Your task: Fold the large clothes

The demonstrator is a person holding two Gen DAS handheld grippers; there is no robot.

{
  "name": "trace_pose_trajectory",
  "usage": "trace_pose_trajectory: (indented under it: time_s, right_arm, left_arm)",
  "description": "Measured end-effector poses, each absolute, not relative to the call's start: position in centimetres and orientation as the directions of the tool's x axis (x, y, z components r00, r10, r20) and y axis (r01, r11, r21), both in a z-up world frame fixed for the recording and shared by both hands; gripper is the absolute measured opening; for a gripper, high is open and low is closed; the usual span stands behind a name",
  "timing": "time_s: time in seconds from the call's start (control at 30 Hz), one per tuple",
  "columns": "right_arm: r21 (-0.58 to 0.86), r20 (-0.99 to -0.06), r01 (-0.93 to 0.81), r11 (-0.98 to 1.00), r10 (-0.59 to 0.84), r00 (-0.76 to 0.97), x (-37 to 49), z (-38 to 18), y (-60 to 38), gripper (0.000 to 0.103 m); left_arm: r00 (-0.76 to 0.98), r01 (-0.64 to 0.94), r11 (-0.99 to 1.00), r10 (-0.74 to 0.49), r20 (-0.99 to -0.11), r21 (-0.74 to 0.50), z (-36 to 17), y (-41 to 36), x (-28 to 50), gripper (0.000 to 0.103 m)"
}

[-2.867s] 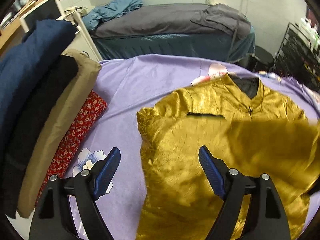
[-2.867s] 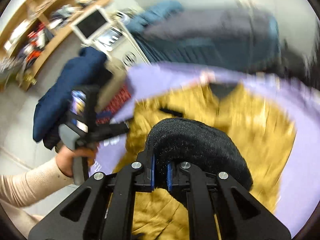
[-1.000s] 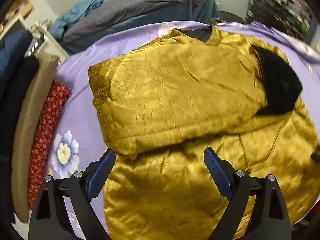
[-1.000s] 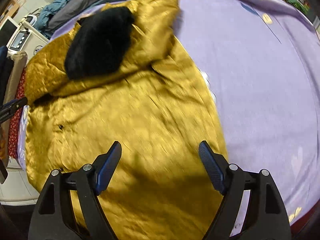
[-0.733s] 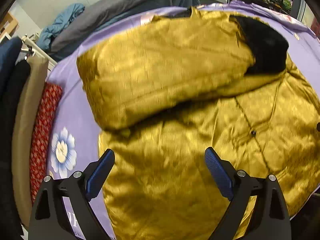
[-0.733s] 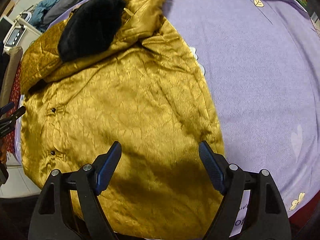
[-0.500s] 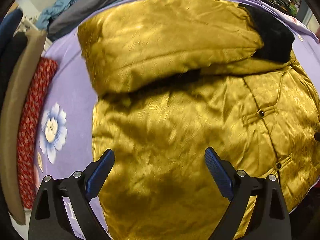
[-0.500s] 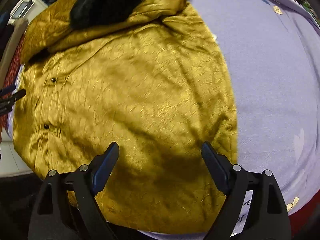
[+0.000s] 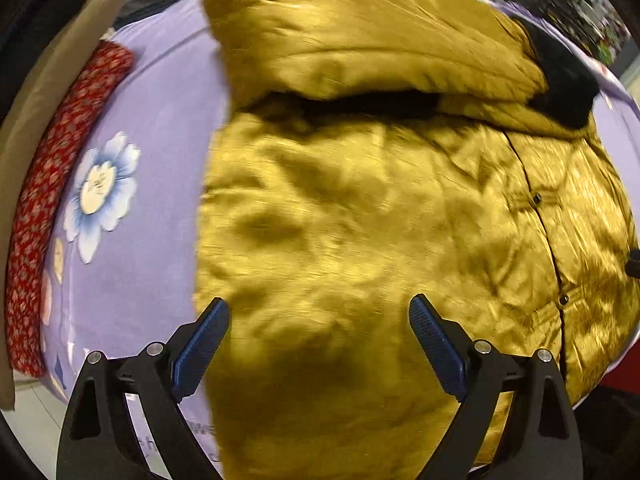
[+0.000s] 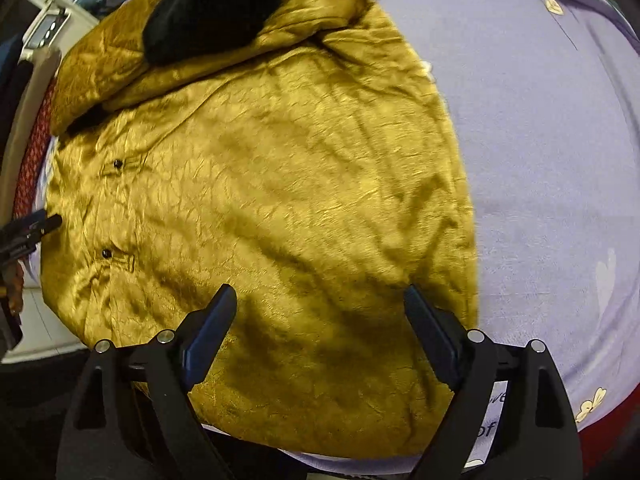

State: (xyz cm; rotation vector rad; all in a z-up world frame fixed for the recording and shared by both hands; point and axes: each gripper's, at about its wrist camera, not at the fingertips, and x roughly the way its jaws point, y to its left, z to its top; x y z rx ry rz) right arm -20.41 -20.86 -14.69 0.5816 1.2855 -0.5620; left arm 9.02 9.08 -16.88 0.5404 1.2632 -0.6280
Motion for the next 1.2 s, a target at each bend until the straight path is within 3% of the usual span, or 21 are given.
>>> trace_pose_trajectory:
  time_s: [0.3, 0.53, 0.63, 0.83, 1.13, 1.2]
  right_arm:
    - [0.178, -0.966, 0.751, 0.635, -0.031, 0.255, -23.8, -13.7, -24.6, 0.085]
    - [0.143, -0.961, 0.746, 0.650, -0.088, 0.261, -23.8, -12.7, -24.4, 0.085]
    - [0.133, -0.959, 0.775, 0.618, -0.117, 0.258, -25.0, -12.1, -25.6, 0.085]
    - [0.196, -0.975, 0.793, 0.577, 0.030, 0.219, -28.1, -14.9, -26.5, 0.085]
    - [0.225, -0.971, 0.767, 0.600, 0.070, 0.230, -28.9, -15.9, -23.4, 0.085]
    - [0.227, -0.971, 0.769, 0.598, 0.076, 0.227, -28.6, -16.0, -23.3, 0.077]
  left_arm:
    - [0.153, 0.626, 0.779, -0.118, -0.981, 0.004, -17.4, 14.7, 11.5, 0.088]
    - [0.040, 0.612, 0.783, -0.167, -0.985, -0.108, -18.6, 17.1, 9.7, 0.086]
    - [0.034, 0.633, 0.767, -0.159, -0.987, -0.102, -18.7, 16.9, 8.8, 0.086]
    - [0.017, 0.606, 0.789, -0.142, -0.990, -0.103, -19.8, 18.9, 9.7, 0.087]
    - [-0.074, 0.604, 0.769, -0.207, -0.975, -0.209, -20.6, 21.1, 11.1, 0.088]
    - [-0.067, 0.644, 0.742, -0.187, -0.980, -0.186, -20.8, 20.4, 10.3, 0.088]
